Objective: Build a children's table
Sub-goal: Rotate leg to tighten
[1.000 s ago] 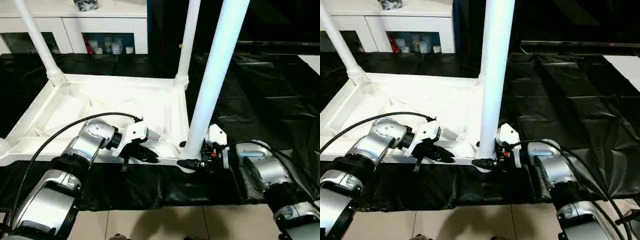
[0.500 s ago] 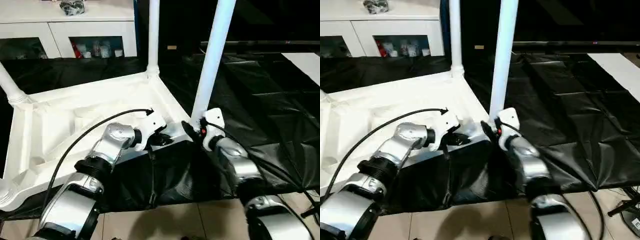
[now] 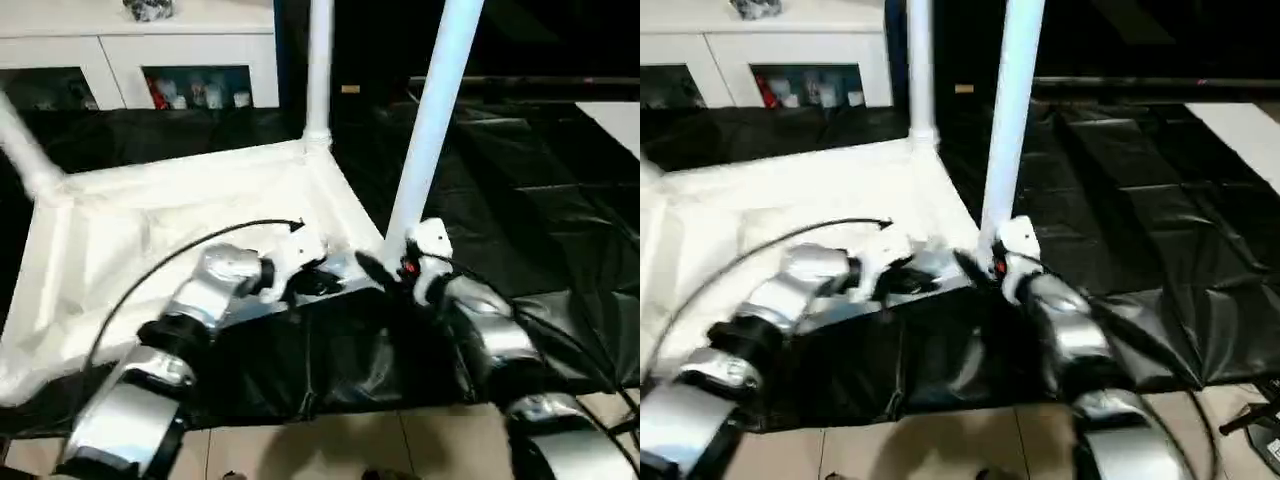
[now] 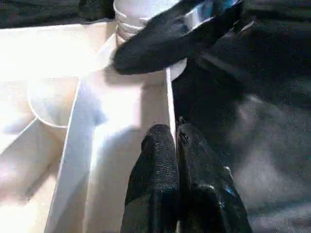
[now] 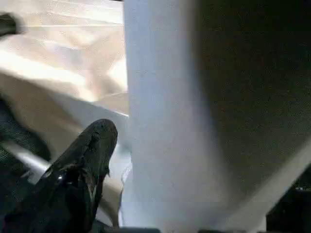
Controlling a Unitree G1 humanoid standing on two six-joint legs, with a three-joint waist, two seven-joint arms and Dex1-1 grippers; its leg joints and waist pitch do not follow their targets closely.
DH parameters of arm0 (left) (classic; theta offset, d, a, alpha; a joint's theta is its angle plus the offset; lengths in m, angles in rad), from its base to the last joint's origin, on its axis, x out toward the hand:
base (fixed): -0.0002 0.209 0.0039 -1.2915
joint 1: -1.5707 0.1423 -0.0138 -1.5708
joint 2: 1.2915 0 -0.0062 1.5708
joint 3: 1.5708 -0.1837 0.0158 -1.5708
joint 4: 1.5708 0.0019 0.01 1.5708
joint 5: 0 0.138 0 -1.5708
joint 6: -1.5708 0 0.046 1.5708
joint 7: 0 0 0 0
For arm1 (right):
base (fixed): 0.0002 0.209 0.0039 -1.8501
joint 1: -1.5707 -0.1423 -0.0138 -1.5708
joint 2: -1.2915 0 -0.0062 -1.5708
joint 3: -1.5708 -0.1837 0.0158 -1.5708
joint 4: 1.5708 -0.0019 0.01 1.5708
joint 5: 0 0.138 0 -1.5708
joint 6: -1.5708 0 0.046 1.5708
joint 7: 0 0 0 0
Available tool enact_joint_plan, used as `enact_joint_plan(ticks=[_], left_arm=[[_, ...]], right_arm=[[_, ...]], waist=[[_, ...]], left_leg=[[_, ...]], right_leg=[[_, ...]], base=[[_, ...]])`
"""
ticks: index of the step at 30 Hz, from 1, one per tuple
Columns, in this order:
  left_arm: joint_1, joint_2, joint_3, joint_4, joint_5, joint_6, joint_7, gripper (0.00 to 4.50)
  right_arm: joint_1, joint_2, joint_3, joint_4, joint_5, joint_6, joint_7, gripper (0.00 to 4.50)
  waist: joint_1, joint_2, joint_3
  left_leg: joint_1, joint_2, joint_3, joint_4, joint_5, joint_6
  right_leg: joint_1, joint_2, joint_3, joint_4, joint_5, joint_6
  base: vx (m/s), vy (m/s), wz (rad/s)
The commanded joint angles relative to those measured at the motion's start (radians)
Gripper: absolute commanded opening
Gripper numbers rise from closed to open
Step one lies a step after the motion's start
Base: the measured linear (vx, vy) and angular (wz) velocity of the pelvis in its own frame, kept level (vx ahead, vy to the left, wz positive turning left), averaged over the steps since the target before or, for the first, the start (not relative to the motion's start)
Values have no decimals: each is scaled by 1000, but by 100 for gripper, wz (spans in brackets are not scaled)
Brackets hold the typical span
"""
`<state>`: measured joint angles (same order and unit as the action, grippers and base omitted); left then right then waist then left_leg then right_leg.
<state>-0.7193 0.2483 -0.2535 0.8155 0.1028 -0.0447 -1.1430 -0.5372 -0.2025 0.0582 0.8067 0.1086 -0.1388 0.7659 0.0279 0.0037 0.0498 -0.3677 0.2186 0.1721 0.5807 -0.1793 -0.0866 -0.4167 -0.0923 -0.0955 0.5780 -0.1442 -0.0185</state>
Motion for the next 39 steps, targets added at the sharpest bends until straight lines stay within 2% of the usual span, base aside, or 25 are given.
enact_joint_plan(ticks=[1, 2, 4, 7, 10, 14, 23, 27, 31, 32, 33, 34, 35, 36, 37, 38, 39], left_arm=[[-9, -4, -32, -19, -22, -40, -82, 0], [-9, -3, -32, -19, -22, -41, -84, 0], [-11, 22, -33, -16, -30, -50, -137, 0], [-16, 58, -37, -10, -37, -59, -208, 0], [-24, 72, -34, 2, -47, -65, -242, 0], [-33, 88, -35, 18, -47, -76, -285, 0], [-32, 87, -39, 23, -51, -78, -313, 0], [-26, 80, -32, 23, -55, -69, -305, 0], [-22, 51, -16, 12, -43, -30, -201, 0], [-24, 28, -9, 6, -31, -4, -126, 0], [-24, 28, -9, 6, -31, -4, -126, 0], [-25, 1, -1, 0, -26, 19, -64, 0], [-22, -28, -3, -13, -20, 39, -20, 0], [-21, -38, -5, -17, -17, 44, -8, 0], [-19, -49, -6, -22, -13, 50, 8, 0], [-19, -75, -8, -28, -6, 64, 47, 0], [-19, -93, -10, -31, -2, 71, 68, 0]], right_arm=[[25, -13, 66, -31, -3, 20, 135, 385], [26, -14, 66, -32, -3, 20, 139, 385], [47, -56, 101, -81, 13, 48, 260, 385], [74, -113, 158, -155, 32, 95, 414, 385], [74, -126, 176, -167, 28, 113, 478, 385], [70, -129, 187, -171, 30, 125, 526, 359], [78, -128, 197, -217, 41, 176, 559, 285], [98, -121, 182, -239, 52, 198, 539, 276], [117, -80, 131, -218, 38, 186, 376, 274], [108, -47, 99, -169, 12, 159, 239, 273], [108, -47, 99, -169, 12, 159, 239, 273], [90, -21, 72, -116, -8, 144, 114, 272], [76, 0, 44, -81, -12, 135, 18, 272], [71, 8, 34, -71, -13, 138, -17, 272], [67, 17, 25, -63, -13, 143, -49, 272], [56, 39, 13, -47, -16, 144, -107, 272], [48, 53, 10, -34, -23, 138, -149, 272]], waist=[[4, 2, -70], [8, 2, -69], [12, 3, -68], [17, 1, -66], [22, 1, -65], [26, 0, -65], [32, 2, -69], [34, 1, -67], [35, 0, -65], [30, 1, -61], [21, -2, -54], [15, -6, -53], [13, -1, -51], [2, -3, -49], [-5, -6, -50], [-7, -8, -52], [-8, -3, -53]], left_leg=[[4, 11, 11, -61, -213, 111], [4, 13, 12, -62, -218, 107], [7, 15, 12, -63, -235, 95], [8, 15, 12, -64, -255, 95], [8, 16, 10, -67, -274, 79], [11, 16, 9, -68, -277, 63], [10, 16, 10, -65, -235, 67], [11, 16, 10, -66, -250, 61], [14, 16, 10, -68, -264, 51], [14, 16, 7, -71, -288, 36], [17, 10, 3, -73, -332, 18], [23, 6, 2, -71, -359, 10], [30, 5, 1, -69, -377, 8], [32, 2, -3, -67, -395, 3], [28, -1, -6, -68, -399, 5], [27, -1, -6, -68, -395, 9], [27, 0, -7, -69, -393, 12]], right_leg=[[67, -41, 40, -55, -199, -253], [67, -42, 41, -56, -206, -251], [65, -41, 42, -55, -223, -249], [65, -41, 42, -58, -247, -242], [63, -44, 41, -62, -301, -229], [60, -45, 42, -64, -326, -219], [64, -44, 42, -55, -245, -239], [63, -46, 42, -59, -277, -231], [59, -47, 43, -63, -312, -218], [56, -49, 43, -67, -356, -207], [55, -50, 38, -76, -444, -181], [52, -52, 35, -88, -538, -144], [45, -53, 33, -95, -575, -133], [43, -52, 28, -104, -626, -112], [48, -49, 23, -108, -643, -91], [47, -49, 24, -109, -641, -86], [46, -50, 25, -108, -631, -89]], base=[[0, 0, 0], [0, 0, 0], [0, 0, 0], [0, 0, 0], [0, 0, 0], [0, 0, 0], [0, 0, 0], [0, 0, 0], [0, 0, 0], [0, 0, 0], [0, 0, 0], [0, 0, 0], [0, 0, 0], [0, 0, 0], [0, 0, 0], [0, 0, 0], [0, 0, 0]])
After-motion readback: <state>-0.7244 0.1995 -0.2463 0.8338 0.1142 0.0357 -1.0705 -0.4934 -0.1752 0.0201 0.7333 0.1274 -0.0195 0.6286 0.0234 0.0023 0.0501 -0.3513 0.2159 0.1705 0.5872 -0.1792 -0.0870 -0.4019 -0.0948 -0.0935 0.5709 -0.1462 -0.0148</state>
